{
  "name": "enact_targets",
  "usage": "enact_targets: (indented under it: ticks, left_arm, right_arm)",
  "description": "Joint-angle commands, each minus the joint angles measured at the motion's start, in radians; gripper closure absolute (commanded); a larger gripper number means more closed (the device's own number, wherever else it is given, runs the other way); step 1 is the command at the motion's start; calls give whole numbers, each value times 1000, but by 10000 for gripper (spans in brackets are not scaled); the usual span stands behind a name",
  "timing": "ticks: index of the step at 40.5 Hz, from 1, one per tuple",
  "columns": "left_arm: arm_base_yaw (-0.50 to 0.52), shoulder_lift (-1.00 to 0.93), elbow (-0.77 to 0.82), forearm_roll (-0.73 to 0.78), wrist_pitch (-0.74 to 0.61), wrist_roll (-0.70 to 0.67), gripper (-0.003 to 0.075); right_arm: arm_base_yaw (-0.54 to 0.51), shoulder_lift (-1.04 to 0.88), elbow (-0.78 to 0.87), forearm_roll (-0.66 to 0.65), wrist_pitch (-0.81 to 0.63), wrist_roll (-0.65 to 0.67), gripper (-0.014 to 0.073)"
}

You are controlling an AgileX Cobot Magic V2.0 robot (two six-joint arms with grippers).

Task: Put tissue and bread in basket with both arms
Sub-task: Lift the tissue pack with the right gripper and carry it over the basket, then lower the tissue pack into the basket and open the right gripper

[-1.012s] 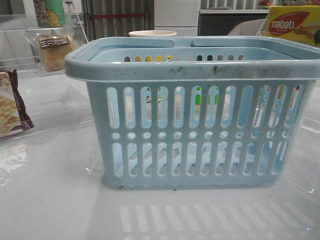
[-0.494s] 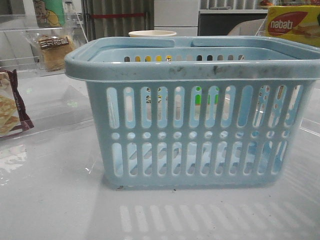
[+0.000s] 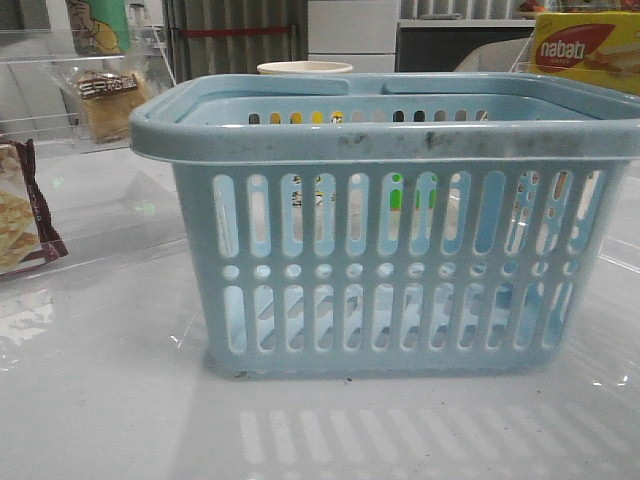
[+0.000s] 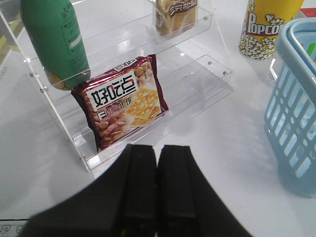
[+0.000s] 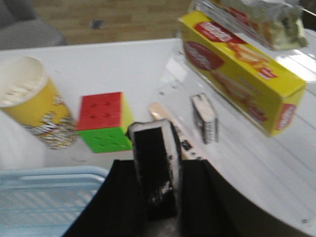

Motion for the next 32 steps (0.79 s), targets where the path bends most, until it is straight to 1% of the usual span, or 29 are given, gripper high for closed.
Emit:
enact_targets:
  ticks: [1,6,11,17,23,25,27,31,32]
  left_arm:
    - [-2,10,-30,-8,-80,-2,629]
    - [-2,10,-30,-8,-80,-2,629]
    - [-2,10,-30,-8,-80,-2,629]
    - [-2,10,-30,-8,-80,-2,629]
    - [-2,10,-30,-8,-80,-2,629]
    - [-2,10,-30,-8,-80,-2,629]
    - [-2,10,-30,-8,-80,-2,629]
    - [-2,10,-30,-8,-80,-2,629]
    - [-2,10,-30,-8,-80,-2,629]
  right_arm:
    - [37,-60,-35,128,-23,-1,413]
    - [113,-44,-29,141,43,-12,413]
    - [192,15,-24,141,104,-105,413]
    - [280,110,-24,141,113,-143,413]
    - [306,216,-24,141,104,-151,401]
    - [306,249,-24,142,103,-151,360]
    - [306,270,-24,142,98,-151,283]
    - [306,289,-24,142,88,-151,79]
    - [306,289,-24,141,82,-151,45]
